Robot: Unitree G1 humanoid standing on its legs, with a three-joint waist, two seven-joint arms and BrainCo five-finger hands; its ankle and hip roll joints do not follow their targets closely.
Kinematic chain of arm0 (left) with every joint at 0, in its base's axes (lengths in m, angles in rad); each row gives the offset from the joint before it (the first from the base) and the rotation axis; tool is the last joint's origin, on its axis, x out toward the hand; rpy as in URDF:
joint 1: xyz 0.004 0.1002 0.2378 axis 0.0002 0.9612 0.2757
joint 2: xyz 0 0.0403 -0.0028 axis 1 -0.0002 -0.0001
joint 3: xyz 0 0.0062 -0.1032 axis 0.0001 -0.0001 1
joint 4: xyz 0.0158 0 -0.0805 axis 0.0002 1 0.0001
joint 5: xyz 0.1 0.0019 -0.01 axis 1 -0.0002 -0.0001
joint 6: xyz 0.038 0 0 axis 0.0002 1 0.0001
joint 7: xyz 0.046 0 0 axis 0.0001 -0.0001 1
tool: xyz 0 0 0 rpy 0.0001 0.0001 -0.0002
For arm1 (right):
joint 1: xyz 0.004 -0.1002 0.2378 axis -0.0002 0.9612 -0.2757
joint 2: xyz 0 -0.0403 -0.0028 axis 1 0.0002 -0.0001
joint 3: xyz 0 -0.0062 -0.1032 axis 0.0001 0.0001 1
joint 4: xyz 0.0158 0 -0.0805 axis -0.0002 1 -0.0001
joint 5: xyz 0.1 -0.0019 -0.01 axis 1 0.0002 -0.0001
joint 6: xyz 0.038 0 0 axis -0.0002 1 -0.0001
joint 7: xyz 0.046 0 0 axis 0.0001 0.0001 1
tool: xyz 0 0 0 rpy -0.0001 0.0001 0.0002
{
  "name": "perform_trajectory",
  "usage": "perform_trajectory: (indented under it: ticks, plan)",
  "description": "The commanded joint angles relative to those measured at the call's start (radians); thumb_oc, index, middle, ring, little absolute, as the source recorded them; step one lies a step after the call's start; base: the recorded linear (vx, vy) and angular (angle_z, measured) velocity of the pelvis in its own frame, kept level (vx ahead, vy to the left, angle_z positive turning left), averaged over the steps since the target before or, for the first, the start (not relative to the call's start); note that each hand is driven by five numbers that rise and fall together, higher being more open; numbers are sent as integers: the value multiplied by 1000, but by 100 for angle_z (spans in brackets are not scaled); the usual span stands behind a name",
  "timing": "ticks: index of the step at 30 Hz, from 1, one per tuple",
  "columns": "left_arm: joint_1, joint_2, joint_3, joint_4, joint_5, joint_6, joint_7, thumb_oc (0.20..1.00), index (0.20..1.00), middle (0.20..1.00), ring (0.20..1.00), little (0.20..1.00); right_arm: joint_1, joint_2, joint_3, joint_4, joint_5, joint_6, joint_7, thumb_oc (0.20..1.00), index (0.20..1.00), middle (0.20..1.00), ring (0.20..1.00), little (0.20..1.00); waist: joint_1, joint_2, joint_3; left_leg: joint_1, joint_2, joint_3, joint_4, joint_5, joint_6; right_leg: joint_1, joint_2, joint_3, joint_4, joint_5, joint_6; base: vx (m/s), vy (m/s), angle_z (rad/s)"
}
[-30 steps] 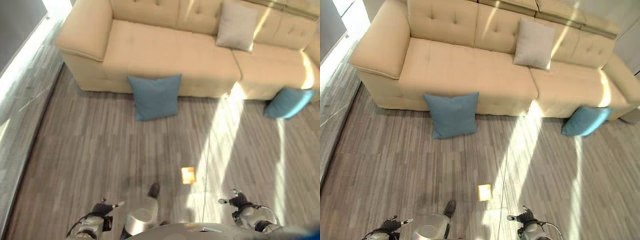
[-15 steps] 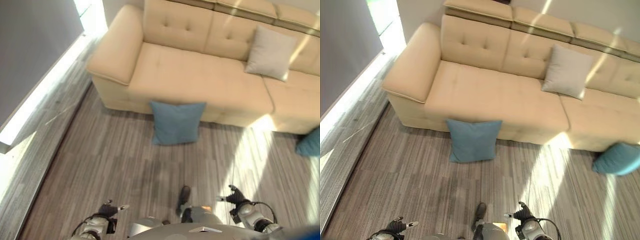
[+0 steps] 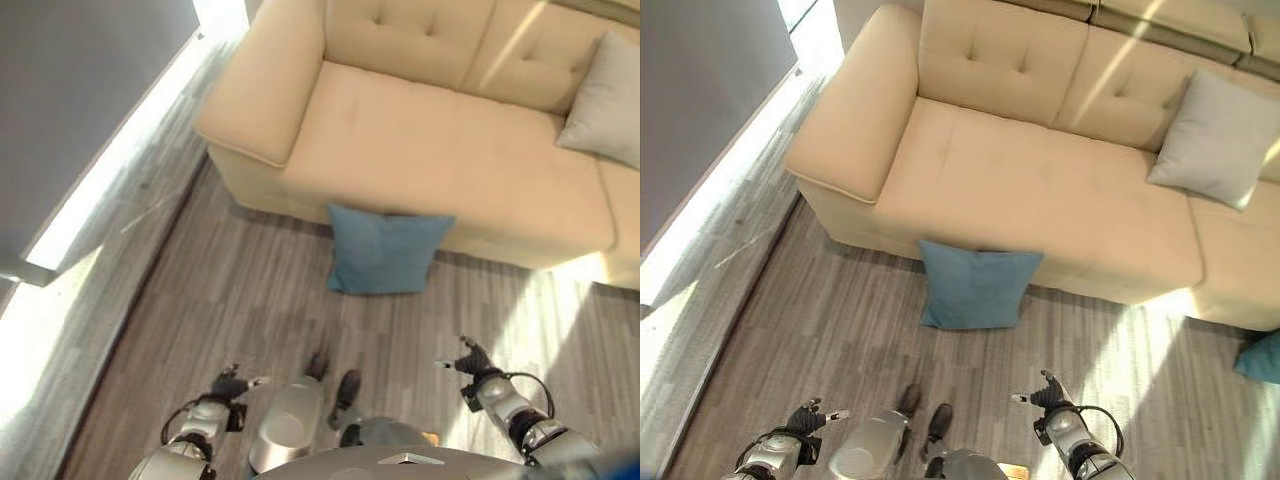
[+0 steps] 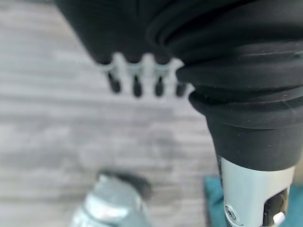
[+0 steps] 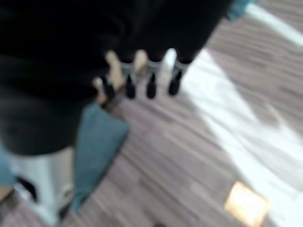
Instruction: Pick up all the scattered cushions and arrange them neatly on the sofa.
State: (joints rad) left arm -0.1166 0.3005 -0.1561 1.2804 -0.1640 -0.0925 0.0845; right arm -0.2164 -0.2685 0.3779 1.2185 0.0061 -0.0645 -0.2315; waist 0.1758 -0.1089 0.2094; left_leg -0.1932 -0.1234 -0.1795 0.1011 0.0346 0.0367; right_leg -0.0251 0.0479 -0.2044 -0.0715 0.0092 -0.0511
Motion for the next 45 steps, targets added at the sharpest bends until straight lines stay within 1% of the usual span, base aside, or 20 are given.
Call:
perform_trajectory:
  ticks: [1,2,6,9,13,14,16,20,23,26,29,30,31,33,34,36,40,42,43,45]
  plan:
    - [10,25,1,17,17,-9,-12,1000,1000,1000,1000,1000,7,-24,-5,-20,-20,-6,0,1000,1000,1000,1000,1000,38,-38,-48,46,-2,-31,-9,-83,-13,-39,-74,-15,142,-28,154,134,159,-56]
    - [23,42,24,15,12,-6,-16,1000,1000,1000,1000,1000,-5,-13,4,-25,-40,-2,9,1000,1000,1000,1000,1000,59,-25,-38,81,20,-16,-14,-93,2,-80,-100,-39,292,-24,187,109,121,-65]
    - [23,49,23,18,17,-6,-15,1000,1000,1000,1000,1000,-12,-6,9,-33,-43,-2,10,1000,1000,1000,1000,1000,64,-12,-29,95,27,-19,-6,-102,16,-117,-115,-41,391,-14,204,63,49,-64]
    - [28,46,24,30,13,-7,-11,1000,1000,1000,1000,1000,-13,-4,8,-36,-47,4,9,1000,1000,1000,1000,1000,66,-1,-37,128,42,-33,-22,-121,18,-117,-170,-30,318,-7,188,168,-81,7]
    - [15,32,19,42,1,-15,5,1000,1000,1000,1000,1000,-29,-12,7,-37,-47,13,4,1000,1000,1000,1000,1000,50,13,-41,146,67,-70,-29,-146,1,-160,-225,79,163,75,202,210,-157,11]
    - [13,32,17,46,1,-17,9,1000,1000,1000,1000,1000,-30,-13,6,-36,-47,14,4,1000,1000,1000,1000,1000,50,1,-41,151,66,-79,-30,-153,-7,-148,-228,83,129,80,208,238,-191,39]
    - [15,35,21,53,4,-17,16,1000,1000,1000,1000,1000,-31,-8,14,-31,-53,15,1,1000,1000,1000,1000,1000,49,-8,-48,173,88,-79,-61,-150,-23,-136,-230,50,109,95,223,253,-222,42]
    - [4,26,0,47,10,-22,20,1000,1000,1000,1000,1000,-23,-21,14,-35,-46,9,-6,1000,1000,1000,1000,1000,30,-4,-63,190,141,-141,-141,-99,-71,-126,-187,19,111,59,210,209,-235,44]
    - [-6,5,-19,44,8,-23,24,1000,1000,1000,1000,1000,-20,-40,5,-45,-35,-2,-14,1000,1000,1000,1000,1000,8,21,-64,178,185,-179,-175,-60,-115,-101,-161,-55,104,16,184,177,-267,86]
    - [-15,-5,-30,32,0,-26,23,1000,1000,1000,1000,1000,-19,-58,-5,-51,-26,-8,-19,1000,1000,1000,1000,1000,-1,23,-56,139,195,-165,-147,-47,-131,-77,-153,-87,83,1,168,117,-205,91]
    - [-14,-13,-33,24,-2,-24,19,1000,1000,1000,1000,1000,-15,-72,-16,-48,-13,-9,-20,1000,1000,1000,1000,1000,-12,17,-52,94,200,-76,-82,-42,-125,-46,-157,-115,51,-6,157,64,-109,33]
    - [-11,-15,-34,17,-2,-24,16,1000,1000,1000,1000,1000,-8,-74,-19,-47,-6,-10,-18,1000,1000,1000,1000,1000,-13,15,-46,93,180,-33,-49,-68,-111,-28,-150,-116,36,-6,151,101,-108,32]
    - [-4,-16,-29,19,6,-21,9,1000,1000,1000,1000,1000,3,-70,-22,-45,-2,-12,-14,1000,1000,1000,1000,1000,-17,13,-57,99,120,-23,-50,-99,-84,-13,-144,-112,22,-2,153,83,-78,21]
    - [-2,-17,-27,21,12,-18,5,1000,1000,1000,1000,1000,9,-68,-24,-42,-3,-10,-10,1000,1000,1000,1000,1000,-22,13,-69,100,96,-12,-59,-100,-73,-14,-142,-110,17,0,156,78,30,6]
    - [11,-16,-27,22,23,-14,-5,1000,1000,1000,1000,1000,17,-64,-28,-37,-3,-6,-2,1000,1000,1000,1000,1000,-20,18,-79,99,52,19,-70,-109,-45,-18,-129,-87,21,0,157,91,117,-32]
    - [18,-13,-20,17,19,-15,-7,1000,1000,1000,1000,1000,0,-51,-19,-37,-16,-6,-1,1000,1000,1000,1000,1000,-3,20,-81,95,16,-18,-61,-104,-30,-29,-111,-41,66,-9,153,58,125,-45]
    - [25,2,-4,20,17,-11,-11,1000,1000,1000,1000,1000,-16,-38,-6,-43,-35,-1,5,1000,1000,1000,1000,1000,15,24,-72,120,21,-6,-73,-102,-16,-51,-121,-55,164,-21,169,24,72,-47]
    - [21,18,4,22,16,-10,-11,1000,1000,1000,1000,1000,-35,-22,6,-59,-44,-1,8,1000,1000,1000,1000,1000,17,38,-59,137,41,-15,-78,-98,-5,-105,-130,-32,295,-28,195,46,-28,-65]
    - [28,22,14,26,16,-10,-7,1000,1000,1000,1000,1000,-38,-17,5,-63,-48,1,9,1000,1000,1000,1000,1000,29,43,-62,145,61,-7,-88,-102,-10,-77,-188,-42,245,-22,191,94,-167,-12]
    - [27,23,24,31,6,-11,-1,1000,1000,1000,1000,1000,-44,-13,7,-70,-53,3,7,1000,1000,1000,1000,1000,48,45,-63,138,89,6,-89,-111,-20,-63,-253,-77,184,18,192,75,-205,-19]
